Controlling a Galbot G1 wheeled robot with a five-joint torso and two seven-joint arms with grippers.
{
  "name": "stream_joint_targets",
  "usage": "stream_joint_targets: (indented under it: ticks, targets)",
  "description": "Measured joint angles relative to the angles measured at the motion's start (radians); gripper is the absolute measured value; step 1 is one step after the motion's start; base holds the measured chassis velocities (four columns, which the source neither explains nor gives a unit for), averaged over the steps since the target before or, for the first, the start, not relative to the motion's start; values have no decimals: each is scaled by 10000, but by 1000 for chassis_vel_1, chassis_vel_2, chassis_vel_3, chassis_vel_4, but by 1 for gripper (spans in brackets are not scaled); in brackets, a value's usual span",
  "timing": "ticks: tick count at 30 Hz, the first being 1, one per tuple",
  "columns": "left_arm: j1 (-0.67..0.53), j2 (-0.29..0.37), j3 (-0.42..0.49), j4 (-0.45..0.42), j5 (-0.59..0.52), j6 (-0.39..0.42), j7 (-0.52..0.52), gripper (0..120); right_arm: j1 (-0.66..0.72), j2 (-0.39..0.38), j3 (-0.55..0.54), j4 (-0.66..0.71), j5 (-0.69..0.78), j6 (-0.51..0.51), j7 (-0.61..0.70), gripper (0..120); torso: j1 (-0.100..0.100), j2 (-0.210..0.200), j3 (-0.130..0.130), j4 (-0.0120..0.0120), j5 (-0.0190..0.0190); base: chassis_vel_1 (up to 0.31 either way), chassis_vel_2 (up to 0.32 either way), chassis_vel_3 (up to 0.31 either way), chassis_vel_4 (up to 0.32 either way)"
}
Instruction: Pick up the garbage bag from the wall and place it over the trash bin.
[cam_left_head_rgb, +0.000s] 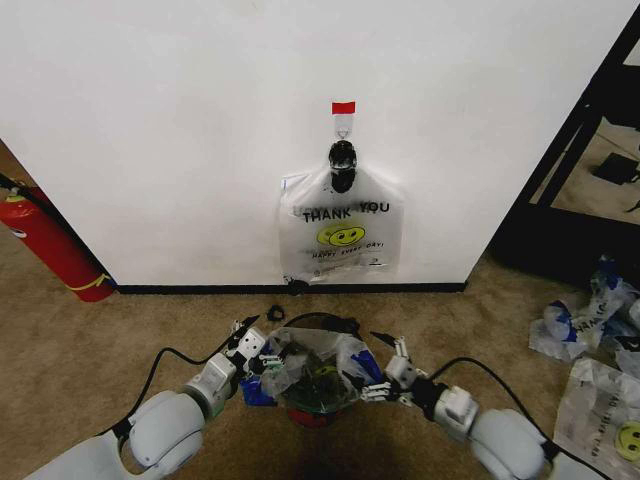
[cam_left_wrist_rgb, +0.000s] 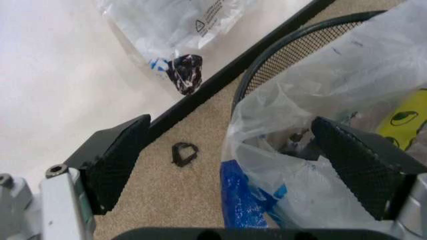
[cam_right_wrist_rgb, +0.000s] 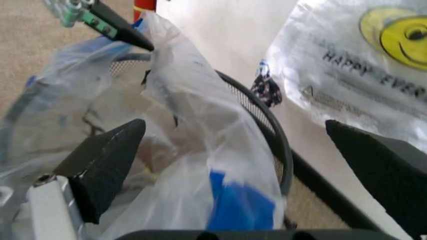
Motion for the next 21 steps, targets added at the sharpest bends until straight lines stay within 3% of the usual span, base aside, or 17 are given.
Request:
stream_joint_targets:
  ticks: [6,9,10,13,20,21]
  targets:
    - [-70,-6,174,77,-240,85,-90,82,498,39,-318,-306,-846,-11,33,92,0,0,0,-1,-1,0,0,0,0]
    - [-27,-39,195,92,-240,87,-146,77,647,-49,-431,-340,-929,-24,41,81,0,0,0,-1,-1,0,0,0,0]
    - [-94,-85,241,120,-232,88,-174,71,733,-44,-495,-356,-938,-23,51,75,0,0,0,0,-1,0,0,0,0]
    - [-238,-150,327,170,-217,89,-191,65,826,-33,-573,-404,-953,-23,51,72,0,0,0,-2,0,0,0,0,0]
    - [-792,-352,780,541,-261,96,-182,34,1128,33,-893,-605,-861,-37,102,41,-1,0,0,-1,0,0,0,0,0]
    - [-792,-352,780,541,-261,96,-182,34,1128,33,-893,-605,-861,-37,102,41,-1,0,0,-1,0,0,0,0,0]
